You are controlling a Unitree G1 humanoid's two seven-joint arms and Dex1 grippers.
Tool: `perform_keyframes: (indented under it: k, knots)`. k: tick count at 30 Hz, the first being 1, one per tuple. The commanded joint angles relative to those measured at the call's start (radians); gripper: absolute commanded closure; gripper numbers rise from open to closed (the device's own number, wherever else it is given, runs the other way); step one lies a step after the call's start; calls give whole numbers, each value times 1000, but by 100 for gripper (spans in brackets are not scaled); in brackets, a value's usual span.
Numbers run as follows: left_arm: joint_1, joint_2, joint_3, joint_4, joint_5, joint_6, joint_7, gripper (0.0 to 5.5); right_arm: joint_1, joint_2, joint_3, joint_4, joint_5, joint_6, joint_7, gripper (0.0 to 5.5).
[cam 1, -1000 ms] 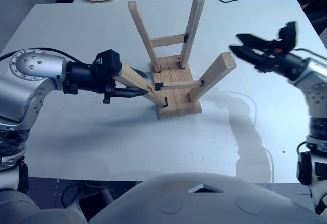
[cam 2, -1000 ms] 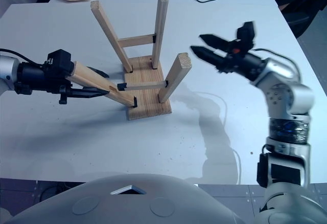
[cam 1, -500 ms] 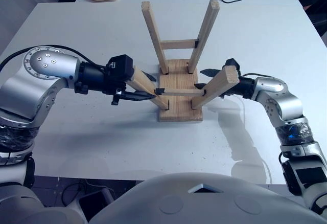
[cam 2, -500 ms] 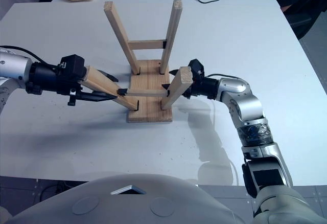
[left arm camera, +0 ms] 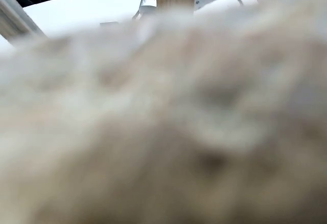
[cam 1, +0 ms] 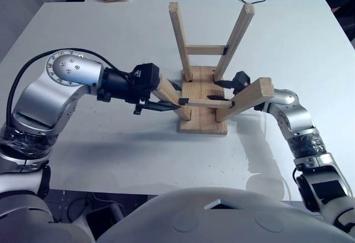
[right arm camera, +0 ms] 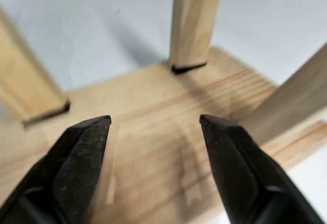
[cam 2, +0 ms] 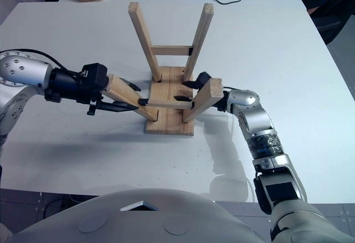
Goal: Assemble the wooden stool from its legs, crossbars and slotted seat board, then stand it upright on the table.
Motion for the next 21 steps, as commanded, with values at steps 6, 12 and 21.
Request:
perform_keyframes:
  k: [6, 12, 21]
  knots:
    - [63, -83, 9, -16, -28, 239, 215, 346, -123, -34, -372, -215, 109, 43, -337, 229]
    - [-27, -108, -20, 17, 9, 331, 302, 346, -122, -1, -356, -533, 148, 103, -471, 229]
    - [-181, -233, -15, -33, -91, 553, 382, 346, -124, 75, -100, -859, 155, 263, -615, 229]
